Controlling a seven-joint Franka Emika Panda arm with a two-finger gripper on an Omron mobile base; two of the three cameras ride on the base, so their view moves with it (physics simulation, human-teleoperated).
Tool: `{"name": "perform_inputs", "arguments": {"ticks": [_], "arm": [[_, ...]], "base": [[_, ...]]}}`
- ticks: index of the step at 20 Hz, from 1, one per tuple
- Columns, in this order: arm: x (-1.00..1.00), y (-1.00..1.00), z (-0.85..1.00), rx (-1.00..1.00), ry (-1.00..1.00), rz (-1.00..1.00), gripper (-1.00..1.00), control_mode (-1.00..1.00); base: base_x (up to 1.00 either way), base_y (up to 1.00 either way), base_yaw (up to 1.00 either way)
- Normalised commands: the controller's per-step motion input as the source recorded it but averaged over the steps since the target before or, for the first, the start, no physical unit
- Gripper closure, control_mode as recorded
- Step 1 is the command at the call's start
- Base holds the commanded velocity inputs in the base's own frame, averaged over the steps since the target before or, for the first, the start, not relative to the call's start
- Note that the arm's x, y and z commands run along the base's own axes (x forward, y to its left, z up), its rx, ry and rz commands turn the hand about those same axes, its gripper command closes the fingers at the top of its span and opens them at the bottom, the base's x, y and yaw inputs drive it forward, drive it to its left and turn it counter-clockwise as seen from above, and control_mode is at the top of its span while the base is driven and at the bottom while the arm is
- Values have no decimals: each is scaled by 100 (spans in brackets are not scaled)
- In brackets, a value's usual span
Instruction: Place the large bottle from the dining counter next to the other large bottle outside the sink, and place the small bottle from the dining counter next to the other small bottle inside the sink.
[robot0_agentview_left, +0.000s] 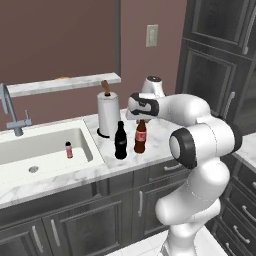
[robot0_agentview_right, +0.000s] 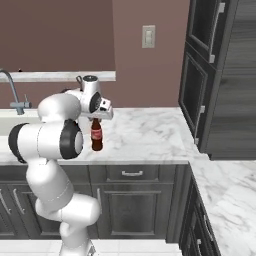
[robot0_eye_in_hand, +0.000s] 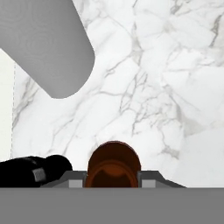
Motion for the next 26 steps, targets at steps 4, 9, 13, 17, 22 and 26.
{"name": "perform_inputs", "arguments": {"ticks": [4, 9, 13, 17, 22, 26], "arm": [[16, 1, -3, 0, 0, 0, 100, -100], [7, 1, -17, -2, 1, 0, 100, -100], [0, 0, -24, -2, 0, 0, 100, -100], [0, 0, -27, -2, 0, 0, 100, -100], [0, 0, -2, 0, 1, 0, 100, -100], [0, 0, 0, 0, 0, 0, 100, -100]], "base": [[0, 0, 0], [0, 0, 0], [0, 0, 0], [0, 0, 0], [0, 0, 0], [0, 0, 0]]}}
